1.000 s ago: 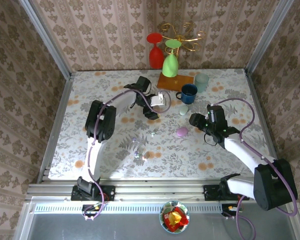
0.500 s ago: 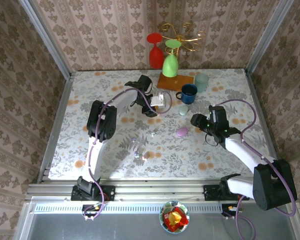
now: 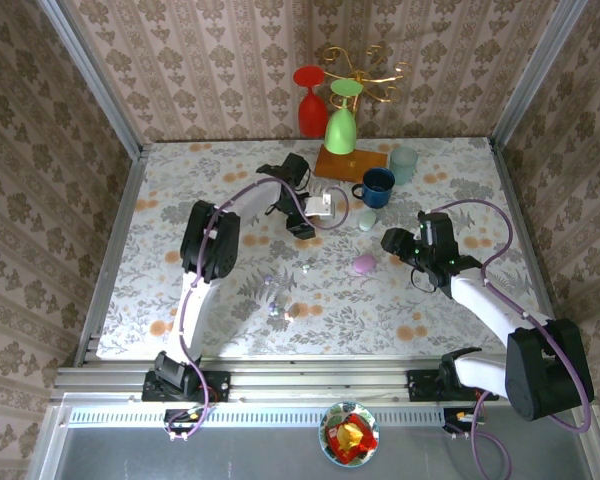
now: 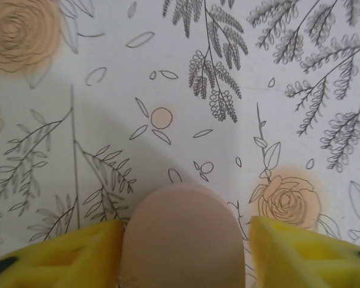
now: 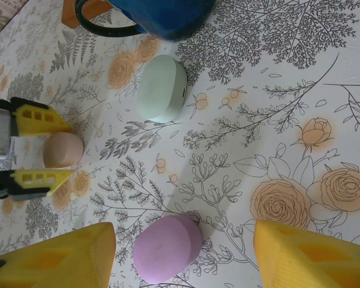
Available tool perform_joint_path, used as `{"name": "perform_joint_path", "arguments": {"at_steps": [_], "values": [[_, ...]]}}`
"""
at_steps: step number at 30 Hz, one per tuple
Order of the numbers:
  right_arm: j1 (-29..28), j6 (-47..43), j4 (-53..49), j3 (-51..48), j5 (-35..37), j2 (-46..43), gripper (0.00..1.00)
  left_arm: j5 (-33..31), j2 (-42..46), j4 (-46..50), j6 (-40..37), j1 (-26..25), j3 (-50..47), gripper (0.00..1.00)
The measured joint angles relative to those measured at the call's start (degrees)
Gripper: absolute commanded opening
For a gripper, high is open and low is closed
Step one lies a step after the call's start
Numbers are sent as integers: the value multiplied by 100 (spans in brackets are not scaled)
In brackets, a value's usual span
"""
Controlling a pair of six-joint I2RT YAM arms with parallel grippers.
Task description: Insert the wireless bluetooth earbuds into the charging case
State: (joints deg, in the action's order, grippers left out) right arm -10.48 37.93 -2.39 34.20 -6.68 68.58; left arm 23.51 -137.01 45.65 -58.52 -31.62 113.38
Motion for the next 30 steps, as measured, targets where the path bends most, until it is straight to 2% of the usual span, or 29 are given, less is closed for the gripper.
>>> {"name": "perform_joint_path", "arguments": {"at_steps": [3,9,14,22,30], "values": [[13,24,2,-4,-22,0,63,0,-33,68,-2,-11,116,34],[61,227,175,-31,-361,0,63,184,120,-52,0,-13,-160,34],[92,608,723,-31,-1217,111,66,595,994,-555,116,-20,-1176,32],[-39,1222,1703,37,-2470,837,68,1366,2680,-1794,433,-243,-2459,33],[-476,1349,2249,341,-2940,1025,70,1434,2870,-2103,472,-592,-2750,33]]}}
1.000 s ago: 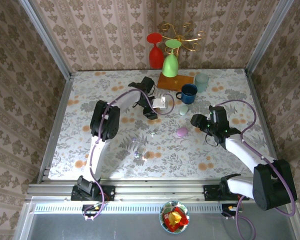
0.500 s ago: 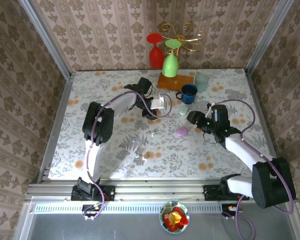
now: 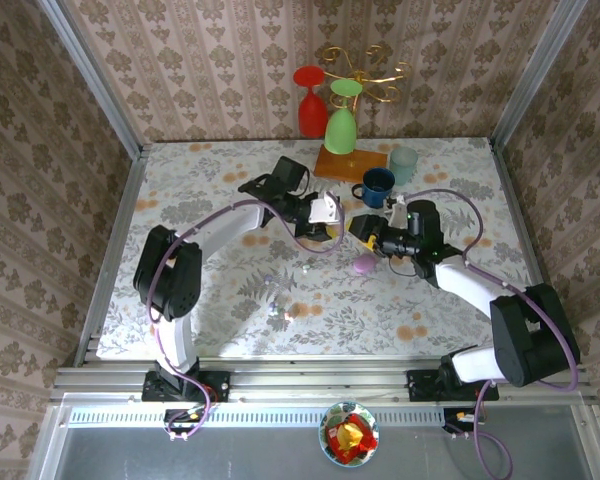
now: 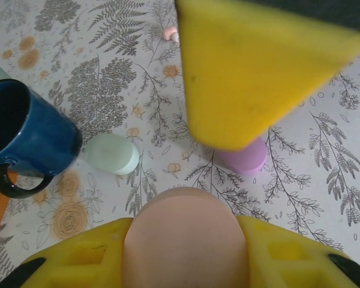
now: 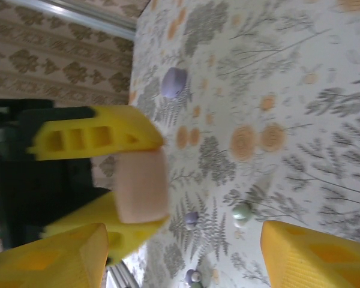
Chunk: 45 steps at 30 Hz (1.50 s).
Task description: Insert the wireless bluetooth earbuds into the charging case
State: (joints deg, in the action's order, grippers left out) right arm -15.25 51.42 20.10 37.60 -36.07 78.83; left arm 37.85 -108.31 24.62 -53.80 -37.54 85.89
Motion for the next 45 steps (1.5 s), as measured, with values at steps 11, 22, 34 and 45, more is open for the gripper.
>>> {"name": "perform_joint_path", "arguments": {"at_steps": [11,22,34,45], "values": [[-208,63,142,275,-39,457,42,42,7,-96,2,-120,-33,34],[-243,122,166,297,-96,468,25,227,125,-284,13,-105,-330,35],[-15,527,466,162,-332,142,15,636,903,-1843,925,175,-1600,90],[136,2415,2828,-367,-1241,-2,12,1705,997,-7803,4618,890,-3875,89]]}}
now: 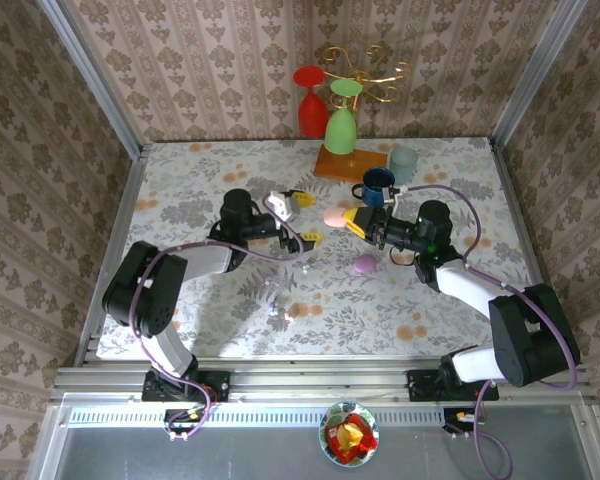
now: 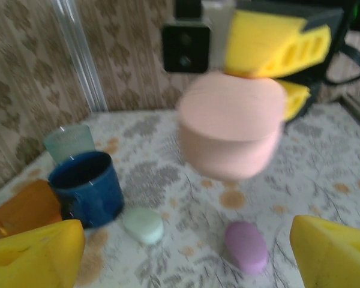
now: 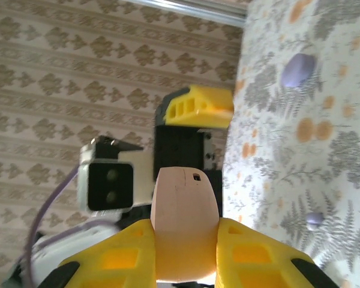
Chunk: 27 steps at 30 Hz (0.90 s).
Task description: Insert the wireless bluetooth earbuds into the charging case
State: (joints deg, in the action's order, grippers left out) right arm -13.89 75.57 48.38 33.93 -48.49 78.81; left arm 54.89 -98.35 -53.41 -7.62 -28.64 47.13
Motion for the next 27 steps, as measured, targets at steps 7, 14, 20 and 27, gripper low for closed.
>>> {"name": "perform_joint_path", "arguments": {"at_steps": [7,14,20,27], "values": [[-96,1333,1668,-258,-42,387,9,404,-98,-1508,844,-35,-2,93],[-345,1735,2192,-258,-46,402,10,861,-195,-1829,1261,-195,129,80],[-376,1790,2221,-251,-70,402,10,984,-256,-1921,1462,-282,214,64],[-378,1788,2216,-249,-111,402,10,1137,-256,-1941,1650,-332,247,50]]}}
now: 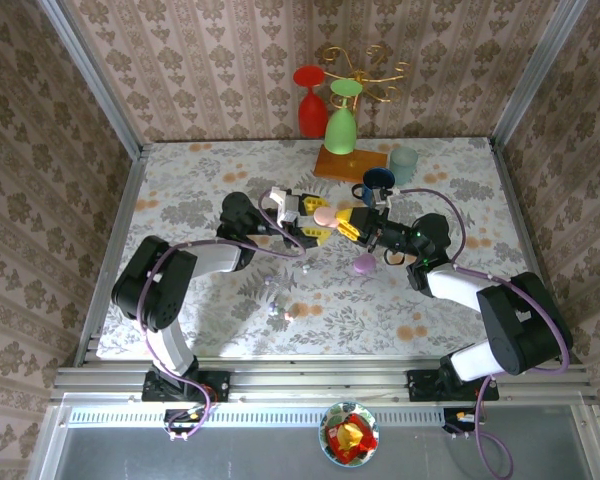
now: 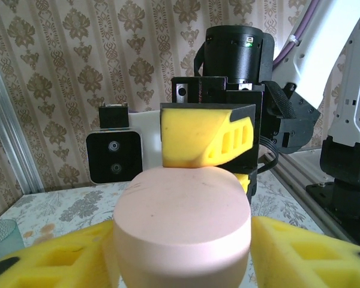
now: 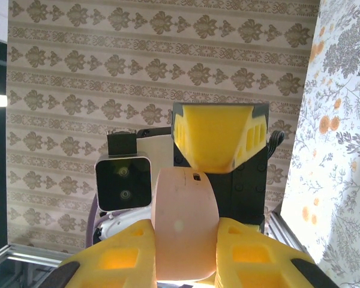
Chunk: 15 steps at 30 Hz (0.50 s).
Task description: Insert the wireless bluetooth earbuds into the charging case
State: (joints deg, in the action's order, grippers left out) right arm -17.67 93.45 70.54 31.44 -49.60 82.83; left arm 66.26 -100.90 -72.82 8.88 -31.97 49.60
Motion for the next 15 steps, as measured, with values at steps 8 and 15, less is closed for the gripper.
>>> {"name": "perform_joint_path", "arguments": {"at_steps": [8,15], "values": [[0,-24,-46,20,-26,0,11,72,-50,-11,87,13,39,33],[4,-289,-428,122,-35,-44,62,114,-52,7,136,17,42,29]]}}
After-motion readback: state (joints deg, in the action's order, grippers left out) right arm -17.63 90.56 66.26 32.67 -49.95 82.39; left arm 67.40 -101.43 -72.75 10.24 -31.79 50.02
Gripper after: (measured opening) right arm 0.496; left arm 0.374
